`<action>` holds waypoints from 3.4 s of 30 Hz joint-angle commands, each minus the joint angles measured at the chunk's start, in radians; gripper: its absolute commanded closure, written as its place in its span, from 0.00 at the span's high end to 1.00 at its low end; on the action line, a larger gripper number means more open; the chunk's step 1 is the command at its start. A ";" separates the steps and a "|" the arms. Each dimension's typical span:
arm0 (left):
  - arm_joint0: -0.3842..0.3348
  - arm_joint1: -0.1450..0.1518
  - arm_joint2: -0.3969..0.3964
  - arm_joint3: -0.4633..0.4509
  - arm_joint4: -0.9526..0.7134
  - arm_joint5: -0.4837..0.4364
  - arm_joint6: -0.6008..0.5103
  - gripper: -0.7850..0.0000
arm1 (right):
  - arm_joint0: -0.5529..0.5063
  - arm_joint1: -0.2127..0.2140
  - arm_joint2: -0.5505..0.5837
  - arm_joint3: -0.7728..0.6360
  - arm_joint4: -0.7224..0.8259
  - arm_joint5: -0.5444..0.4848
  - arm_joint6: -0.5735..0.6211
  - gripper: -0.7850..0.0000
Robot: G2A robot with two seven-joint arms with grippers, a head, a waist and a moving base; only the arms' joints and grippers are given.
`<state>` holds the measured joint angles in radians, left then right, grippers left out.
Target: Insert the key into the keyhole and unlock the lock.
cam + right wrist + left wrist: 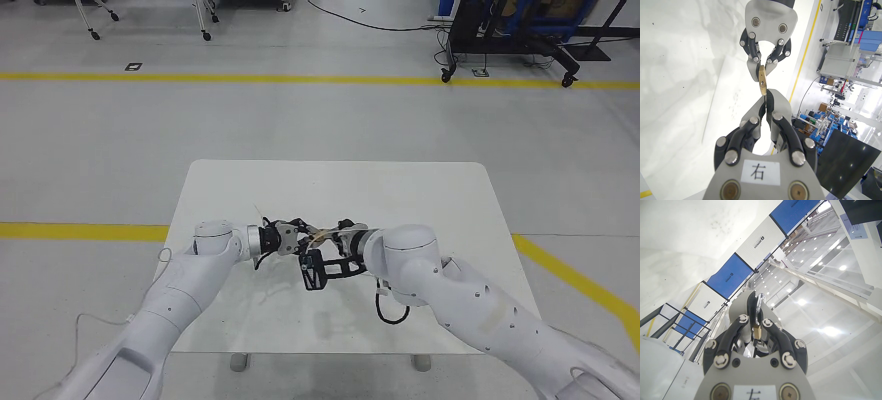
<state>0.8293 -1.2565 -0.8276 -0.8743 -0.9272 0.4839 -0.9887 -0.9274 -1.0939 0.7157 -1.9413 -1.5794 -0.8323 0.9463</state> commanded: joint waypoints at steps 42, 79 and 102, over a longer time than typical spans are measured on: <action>0.014 -0.008 -0.031 -0.004 0.039 0.030 -0.012 0.00 | -0.023 -0.020 0.005 -0.014 -0.009 -0.040 -0.005 0.00; 0.020 -0.015 -0.050 -0.003 0.055 0.048 -0.006 0.00 | -0.014 -0.006 -0.036 -0.004 -0.072 -0.019 0.023 0.00; 0.026 -0.016 -0.053 -0.012 0.088 0.045 -0.001 0.00 | 0.081 0.011 -0.185 0.020 -0.066 0.079 0.121 0.00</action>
<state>0.8548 -1.2728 -0.8806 -0.8864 -0.8420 0.5282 -0.9910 -0.8511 -1.0833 0.5371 -1.9211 -1.6485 -0.7568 1.0634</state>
